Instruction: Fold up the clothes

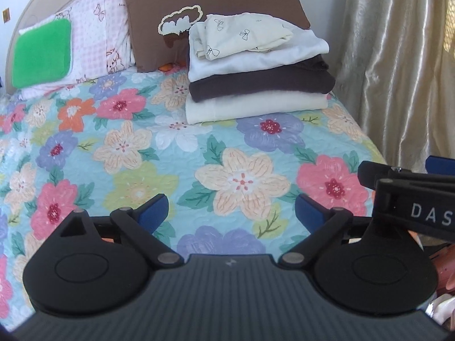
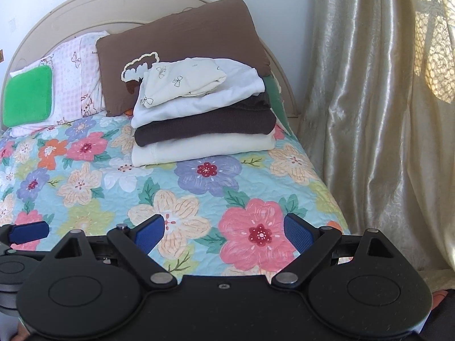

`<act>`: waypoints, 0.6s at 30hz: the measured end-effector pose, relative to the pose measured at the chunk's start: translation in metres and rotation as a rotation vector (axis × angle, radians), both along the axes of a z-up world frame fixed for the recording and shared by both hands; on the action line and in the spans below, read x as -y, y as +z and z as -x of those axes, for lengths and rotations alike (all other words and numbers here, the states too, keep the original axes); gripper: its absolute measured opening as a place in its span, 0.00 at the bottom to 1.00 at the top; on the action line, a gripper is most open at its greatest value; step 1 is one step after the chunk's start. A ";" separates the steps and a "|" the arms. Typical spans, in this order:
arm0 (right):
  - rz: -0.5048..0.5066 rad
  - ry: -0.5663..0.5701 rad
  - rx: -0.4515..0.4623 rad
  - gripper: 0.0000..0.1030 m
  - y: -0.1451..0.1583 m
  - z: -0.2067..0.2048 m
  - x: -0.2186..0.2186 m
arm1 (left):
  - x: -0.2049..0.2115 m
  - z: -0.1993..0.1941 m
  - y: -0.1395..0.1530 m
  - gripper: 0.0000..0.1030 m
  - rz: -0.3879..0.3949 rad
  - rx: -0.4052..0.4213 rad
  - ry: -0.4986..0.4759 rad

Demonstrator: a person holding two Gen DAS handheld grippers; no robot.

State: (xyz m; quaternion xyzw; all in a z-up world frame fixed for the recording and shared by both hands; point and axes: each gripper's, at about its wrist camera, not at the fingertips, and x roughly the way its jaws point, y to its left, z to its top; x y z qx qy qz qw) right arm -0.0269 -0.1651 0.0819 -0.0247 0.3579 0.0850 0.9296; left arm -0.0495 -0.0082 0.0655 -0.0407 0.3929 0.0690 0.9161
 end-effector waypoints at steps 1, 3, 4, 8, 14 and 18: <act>-0.004 -0.001 0.001 0.91 0.001 0.001 0.000 | 0.001 0.000 0.000 0.94 0.004 0.000 -0.003; -0.006 -0.004 0.003 0.91 0.001 0.003 0.001 | 0.003 0.001 0.000 0.94 0.017 -0.001 -0.011; -0.005 -0.005 0.004 0.91 0.001 0.004 0.001 | 0.004 0.001 0.000 0.94 0.025 -0.003 -0.016; -0.004 -0.008 0.003 0.91 0.001 0.005 0.001 | 0.010 0.001 0.000 0.94 0.019 0.002 -0.032; -0.016 -0.013 -0.005 0.91 -0.002 0.004 0.003 | 0.015 0.001 -0.001 0.97 0.020 0.013 -0.043; -0.021 -0.018 -0.015 0.91 -0.004 0.002 0.004 | 0.016 0.001 -0.003 0.98 0.017 0.020 -0.039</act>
